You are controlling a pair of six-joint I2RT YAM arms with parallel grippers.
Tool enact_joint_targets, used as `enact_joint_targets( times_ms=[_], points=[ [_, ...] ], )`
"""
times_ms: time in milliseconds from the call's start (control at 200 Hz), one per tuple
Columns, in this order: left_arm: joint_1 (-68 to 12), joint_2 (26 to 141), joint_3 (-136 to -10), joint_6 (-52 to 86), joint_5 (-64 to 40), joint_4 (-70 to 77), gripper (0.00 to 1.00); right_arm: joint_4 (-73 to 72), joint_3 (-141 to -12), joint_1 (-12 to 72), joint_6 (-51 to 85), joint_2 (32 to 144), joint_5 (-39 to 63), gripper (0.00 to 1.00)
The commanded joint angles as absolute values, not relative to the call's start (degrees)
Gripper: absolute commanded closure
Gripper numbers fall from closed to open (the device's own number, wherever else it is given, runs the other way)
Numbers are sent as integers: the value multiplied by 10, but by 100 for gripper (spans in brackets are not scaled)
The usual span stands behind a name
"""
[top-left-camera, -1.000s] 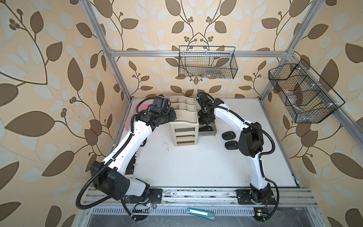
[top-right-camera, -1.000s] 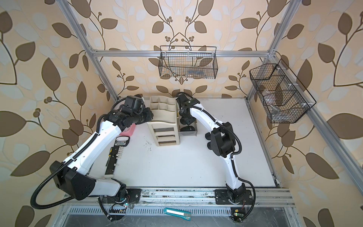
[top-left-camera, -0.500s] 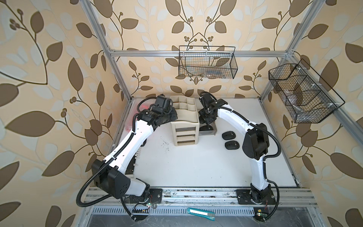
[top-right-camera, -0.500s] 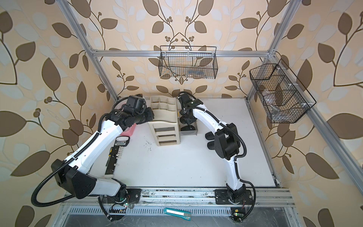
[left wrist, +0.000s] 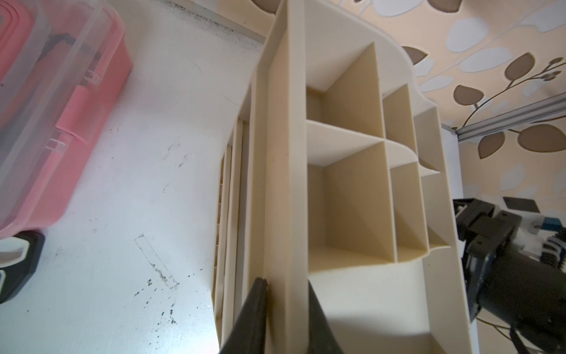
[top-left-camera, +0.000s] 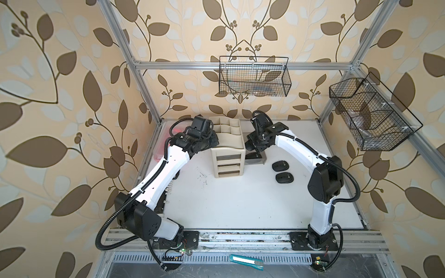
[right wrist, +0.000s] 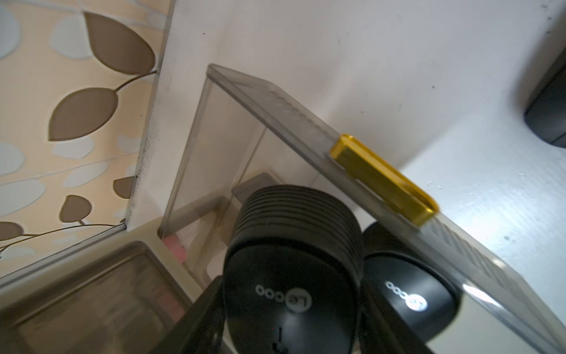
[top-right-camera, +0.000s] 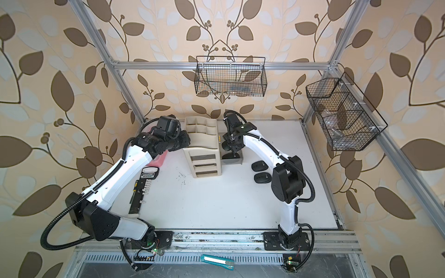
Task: Take the mice out of the drawer
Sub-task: Pick up the mouse from the drawer, then place the mouse at the center of the board.
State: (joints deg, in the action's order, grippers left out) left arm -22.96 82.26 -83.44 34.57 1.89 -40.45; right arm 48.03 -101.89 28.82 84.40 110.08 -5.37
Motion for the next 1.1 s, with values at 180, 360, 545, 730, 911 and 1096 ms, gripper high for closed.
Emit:
enact_joint_targets(
  times_ms=[180, 360, 545, 730, 911, 1096],
  points=[
    [-234, 843, -846, 356, 15, -432, 61, 500, -944, 260, 796, 979, -68, 37],
    [-234, 834, -849, 348, 11, -431, 52, 490, -817, 226, 782, 862, -72, 37],
    [-234, 810, -843, 338, 14, -429, 46, 535, -682, 184, 758, 740, -106, 36],
    [-234, 792, -832, 334, 0, -419, 40, 544, -536, 177, 778, 655, -121, 37],
    [-234, 781, -823, 329, -19, -412, 37, 489, -403, 176, 815, 627, -114, 37],
    [-234, 779, -819, 324, -20, -411, 36, 472, -377, 197, 859, 667, -140, 36]
  ],
)
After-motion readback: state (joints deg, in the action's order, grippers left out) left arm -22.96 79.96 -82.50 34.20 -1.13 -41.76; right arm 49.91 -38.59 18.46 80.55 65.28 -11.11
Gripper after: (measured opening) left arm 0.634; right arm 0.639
